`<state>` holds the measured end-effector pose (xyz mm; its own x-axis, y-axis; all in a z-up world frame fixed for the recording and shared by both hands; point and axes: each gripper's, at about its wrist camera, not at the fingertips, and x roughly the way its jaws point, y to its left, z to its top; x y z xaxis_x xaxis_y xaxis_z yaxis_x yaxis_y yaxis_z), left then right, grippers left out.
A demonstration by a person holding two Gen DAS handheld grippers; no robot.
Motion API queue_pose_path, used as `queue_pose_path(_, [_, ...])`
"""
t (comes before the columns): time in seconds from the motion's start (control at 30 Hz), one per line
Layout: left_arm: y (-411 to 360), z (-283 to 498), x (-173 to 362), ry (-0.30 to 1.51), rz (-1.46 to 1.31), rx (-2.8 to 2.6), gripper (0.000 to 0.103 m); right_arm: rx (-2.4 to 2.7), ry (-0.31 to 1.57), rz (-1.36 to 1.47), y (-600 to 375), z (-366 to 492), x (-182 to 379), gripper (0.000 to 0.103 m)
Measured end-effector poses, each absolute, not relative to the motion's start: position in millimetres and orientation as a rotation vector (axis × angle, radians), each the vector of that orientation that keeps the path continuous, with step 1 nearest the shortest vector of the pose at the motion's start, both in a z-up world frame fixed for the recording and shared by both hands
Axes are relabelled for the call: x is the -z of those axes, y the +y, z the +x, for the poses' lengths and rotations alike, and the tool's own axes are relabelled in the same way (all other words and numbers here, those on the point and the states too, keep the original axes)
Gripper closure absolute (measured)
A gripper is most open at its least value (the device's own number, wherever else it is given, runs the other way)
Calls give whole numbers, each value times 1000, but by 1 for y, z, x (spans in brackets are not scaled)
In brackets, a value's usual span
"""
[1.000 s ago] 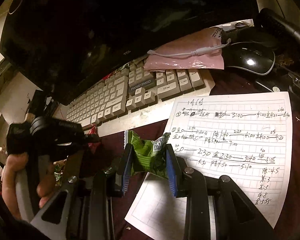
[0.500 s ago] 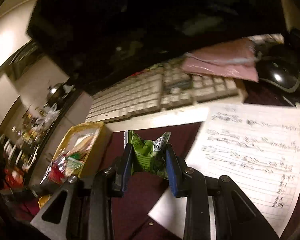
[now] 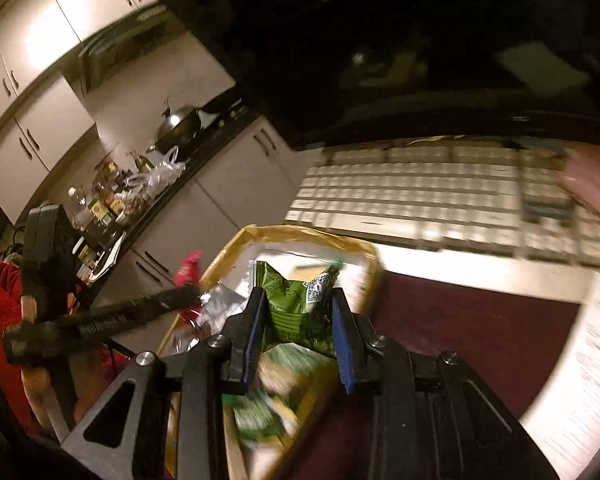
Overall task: Organize snacks
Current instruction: 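Carry both packs over the tray and open both tools to release them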
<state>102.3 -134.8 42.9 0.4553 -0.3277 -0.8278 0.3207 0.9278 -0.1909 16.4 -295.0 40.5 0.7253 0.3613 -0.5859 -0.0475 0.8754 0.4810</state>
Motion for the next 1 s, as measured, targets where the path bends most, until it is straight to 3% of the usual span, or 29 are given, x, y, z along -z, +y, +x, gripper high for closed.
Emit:
queue_pose_path(0.2, [-137,123,-24,1078,42,364,81,-245,796,460,-264,69,-17,72])
queue_pose_path(0.43, [-132,123,-21,1061,42,354,79,-235,785,437,-265,70,-6,67])
queue_pose_path(0.53, [-138,121,-20,1039,77,334,67,-245,779,459,-268,68,-5,64])
queue_pose_path(0.6, [-139,115,-25,993,85,323,42,-253,766,467,-270,64,-8,61])
queue_pose_path(0.7, [-137,100,-38,905,95,309,25,-269,726,494,-274,59,-18,58])
queue_pose_path(0.8, [-138,84,-53,828,134,305,19,-280,684,526,-281,54,-25,54])
queue_pose_path(1.0, [-136,57,-68,733,117,262,16,-272,653,549,-289,51,-31,51])
